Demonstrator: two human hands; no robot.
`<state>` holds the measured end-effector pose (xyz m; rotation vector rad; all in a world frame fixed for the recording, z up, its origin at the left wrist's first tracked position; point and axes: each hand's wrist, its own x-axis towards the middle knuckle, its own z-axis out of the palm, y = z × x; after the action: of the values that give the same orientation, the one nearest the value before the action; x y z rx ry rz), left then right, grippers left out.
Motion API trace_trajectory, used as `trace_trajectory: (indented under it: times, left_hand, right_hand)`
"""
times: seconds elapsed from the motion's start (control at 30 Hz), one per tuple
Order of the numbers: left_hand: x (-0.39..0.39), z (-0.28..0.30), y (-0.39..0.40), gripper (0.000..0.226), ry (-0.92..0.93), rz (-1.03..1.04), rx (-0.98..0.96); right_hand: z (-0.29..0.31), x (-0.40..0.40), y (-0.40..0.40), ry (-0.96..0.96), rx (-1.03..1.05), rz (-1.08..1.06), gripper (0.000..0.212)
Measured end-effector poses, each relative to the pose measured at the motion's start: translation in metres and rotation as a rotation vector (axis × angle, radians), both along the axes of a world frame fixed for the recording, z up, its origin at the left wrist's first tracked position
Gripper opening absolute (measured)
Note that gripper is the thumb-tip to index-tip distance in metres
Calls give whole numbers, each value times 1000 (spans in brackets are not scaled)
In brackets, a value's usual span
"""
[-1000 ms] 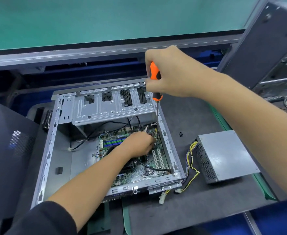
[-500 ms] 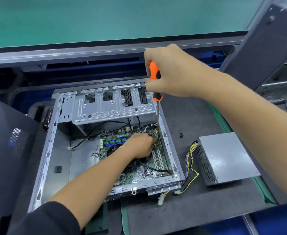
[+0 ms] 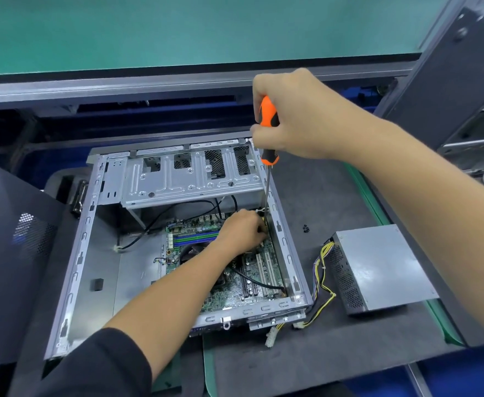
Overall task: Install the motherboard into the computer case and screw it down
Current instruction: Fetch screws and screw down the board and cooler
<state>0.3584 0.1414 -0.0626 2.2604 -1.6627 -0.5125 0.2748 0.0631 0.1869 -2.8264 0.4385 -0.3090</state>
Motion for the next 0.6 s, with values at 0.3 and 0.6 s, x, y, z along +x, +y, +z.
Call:
trace_trajectory:
  times: [0.3,0.6]
  left_hand:
    - [3,-5,-1,15,38,34,3]
    - [2,-6,-2,27,-71,-80,-7]
  right_hand:
    - [2,0,4,19,-10,29,14]
    - [-2,0,2,30,11,40,13]
